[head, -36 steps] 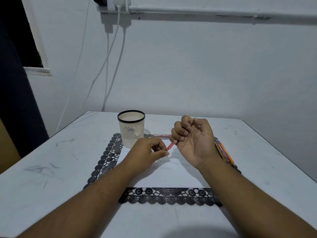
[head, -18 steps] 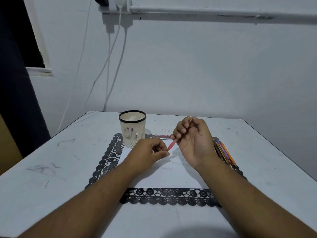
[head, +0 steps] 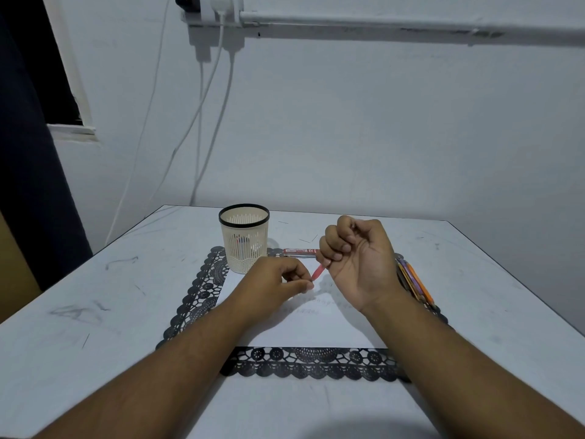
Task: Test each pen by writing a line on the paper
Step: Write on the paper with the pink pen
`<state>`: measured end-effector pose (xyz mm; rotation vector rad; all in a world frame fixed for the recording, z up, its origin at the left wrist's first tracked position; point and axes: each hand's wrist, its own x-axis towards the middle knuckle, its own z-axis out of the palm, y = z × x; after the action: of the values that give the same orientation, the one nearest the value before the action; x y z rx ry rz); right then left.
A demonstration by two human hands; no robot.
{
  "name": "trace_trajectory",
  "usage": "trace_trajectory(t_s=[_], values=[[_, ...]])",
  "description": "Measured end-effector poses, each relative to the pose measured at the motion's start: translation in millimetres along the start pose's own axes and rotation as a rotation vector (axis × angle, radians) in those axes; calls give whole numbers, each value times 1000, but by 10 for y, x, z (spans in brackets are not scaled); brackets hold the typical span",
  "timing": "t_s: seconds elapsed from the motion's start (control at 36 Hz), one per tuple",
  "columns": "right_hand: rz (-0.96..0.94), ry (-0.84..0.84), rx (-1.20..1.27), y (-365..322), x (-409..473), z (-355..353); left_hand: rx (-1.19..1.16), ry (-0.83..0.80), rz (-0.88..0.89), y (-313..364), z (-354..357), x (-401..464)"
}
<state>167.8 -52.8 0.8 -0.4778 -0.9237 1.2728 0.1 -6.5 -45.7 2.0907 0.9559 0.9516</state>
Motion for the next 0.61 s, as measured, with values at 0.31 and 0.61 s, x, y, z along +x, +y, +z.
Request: trace_trajectory(t_s=[0.31, 0.61], values=[[9, -29, 25, -24, 6, -26, -16, 6, -8, 7, 2, -11], [4, -41, 44, -21, 26, -76, -15, 1, -2, 21, -8, -17]])
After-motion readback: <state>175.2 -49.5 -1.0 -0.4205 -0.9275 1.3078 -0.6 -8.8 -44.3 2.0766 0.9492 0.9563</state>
